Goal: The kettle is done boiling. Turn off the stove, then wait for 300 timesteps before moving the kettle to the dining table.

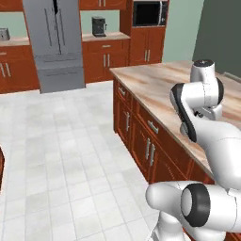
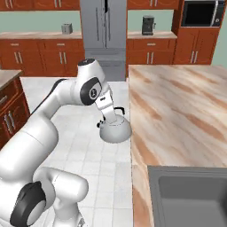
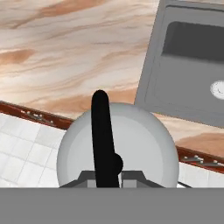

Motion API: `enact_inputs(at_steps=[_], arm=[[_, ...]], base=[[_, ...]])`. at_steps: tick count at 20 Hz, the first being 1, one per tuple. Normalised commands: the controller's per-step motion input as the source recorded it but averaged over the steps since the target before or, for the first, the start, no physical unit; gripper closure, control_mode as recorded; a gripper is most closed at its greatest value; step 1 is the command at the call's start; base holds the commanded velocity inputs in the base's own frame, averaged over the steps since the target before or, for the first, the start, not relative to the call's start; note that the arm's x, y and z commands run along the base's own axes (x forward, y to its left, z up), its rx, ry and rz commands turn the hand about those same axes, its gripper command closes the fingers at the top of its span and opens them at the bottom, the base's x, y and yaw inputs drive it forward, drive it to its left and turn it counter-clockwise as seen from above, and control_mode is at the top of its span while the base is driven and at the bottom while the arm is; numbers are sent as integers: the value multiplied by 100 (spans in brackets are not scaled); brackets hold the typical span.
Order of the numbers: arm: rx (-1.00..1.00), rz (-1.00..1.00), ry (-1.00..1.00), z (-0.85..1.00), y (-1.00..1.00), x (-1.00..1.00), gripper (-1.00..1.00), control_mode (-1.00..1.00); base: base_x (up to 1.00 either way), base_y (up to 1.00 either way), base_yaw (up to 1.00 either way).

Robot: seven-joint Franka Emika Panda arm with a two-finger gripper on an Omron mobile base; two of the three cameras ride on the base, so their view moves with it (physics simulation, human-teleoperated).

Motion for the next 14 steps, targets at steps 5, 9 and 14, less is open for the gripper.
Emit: enact_inputs(at_steps=[5, 9, 14], arm=[[0, 0, 0, 0, 0, 0, 100, 100], [0, 0, 0, 0, 0, 0, 100, 100], [0, 0, 0, 0, 0, 0, 100, 100]], base=[[0, 29, -51], [1, 34, -50], [21, 59, -48]])
